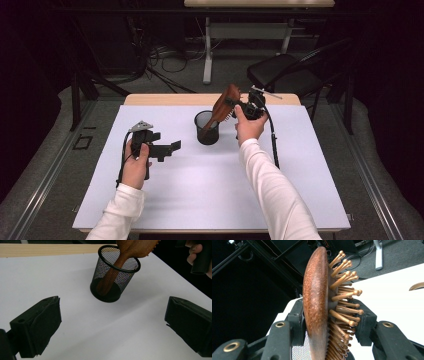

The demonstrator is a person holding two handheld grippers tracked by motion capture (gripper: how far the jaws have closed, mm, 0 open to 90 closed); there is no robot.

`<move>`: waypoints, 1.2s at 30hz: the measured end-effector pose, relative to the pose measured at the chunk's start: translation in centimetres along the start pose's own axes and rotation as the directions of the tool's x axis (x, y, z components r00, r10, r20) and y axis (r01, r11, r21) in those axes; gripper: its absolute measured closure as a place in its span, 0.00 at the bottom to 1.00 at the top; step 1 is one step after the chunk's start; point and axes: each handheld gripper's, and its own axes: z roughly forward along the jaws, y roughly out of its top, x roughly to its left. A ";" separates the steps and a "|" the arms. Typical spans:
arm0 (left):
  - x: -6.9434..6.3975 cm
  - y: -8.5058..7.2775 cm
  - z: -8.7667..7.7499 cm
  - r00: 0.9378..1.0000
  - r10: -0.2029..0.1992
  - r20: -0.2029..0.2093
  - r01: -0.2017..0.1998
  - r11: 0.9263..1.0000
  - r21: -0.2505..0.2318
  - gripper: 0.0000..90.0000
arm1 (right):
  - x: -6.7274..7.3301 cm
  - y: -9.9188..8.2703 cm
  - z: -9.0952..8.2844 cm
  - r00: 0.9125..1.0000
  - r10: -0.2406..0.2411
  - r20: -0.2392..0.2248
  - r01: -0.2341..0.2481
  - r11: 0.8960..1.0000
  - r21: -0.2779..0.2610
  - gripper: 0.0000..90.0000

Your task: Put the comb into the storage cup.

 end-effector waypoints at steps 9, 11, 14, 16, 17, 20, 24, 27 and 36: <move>0.0 0.0 0.0 1.000 -0.001 0.001 0.001 1.000 -0.001 0.01 | 0.1 0.0 0.0 1.000 -0.017 0.006 0.017 1.000 0.005 0.57; 0.0 0.0 0.0 1.000 -0.001 0.000 0.001 1.000 -0.001 0.01 | 0.1 0.0 -0.1 1.000 -0.017 0.006 0.017 1.000 0.006 0.57; 0.0 0.0 -0.1 1.000 -0.002 0.000 0.002 1.000 -0.001 0.01 | 0.1 0.1 -0.1 1.000 -0.017 0.005 0.017 1.000 0.008 0.56; 0.0 0.0 0.0 1.000 -0.001 0.001 0.001 1.000 -0.001 0.01 | 0.1 0.1 -0.1 1.000 -0.017 0.004 0.017 1.000 0.009 0.56; 0.0 0.0 0.0 1.000 -0.003 0.001 0.003 1.000 -0.001 0.01 | 0.0 0.1 -0.1 1.000 -0.016 0.003 0.016 1.000 0.010 0.56; 0.0 0.0 0.0 1.000 -0.003 0.002 0.003 1.000 -0.002 0.01 | -0.1 0.1 -0.1 1.000 -0.017 0.001 0.017 1.000 0.014 0.56; 0.0 0.0 0.0 1.000 -0.002 0.001 0.002 1.000 -0.001 0.01 | -0.2 0.2 -0.1 1.000 -0.017 -0.003 0.018 1.000 0.021 0.55; 0.0 0.0 0.0 1.000 -0.001 0.000 0.001 1.000 0.000 0.01 | -0.4 0.2 -0.2 1.000 -0.016 -0.005 0.016 0.999 0.028 0.54; 0.0 0.0 0.0 1.000 -0.001 0.000 0.001 1.000 0.003 0.01 | -0.5 0.3 -0.3 1.000 -0.022 -0.010 0.022 0.999 0.034 0.52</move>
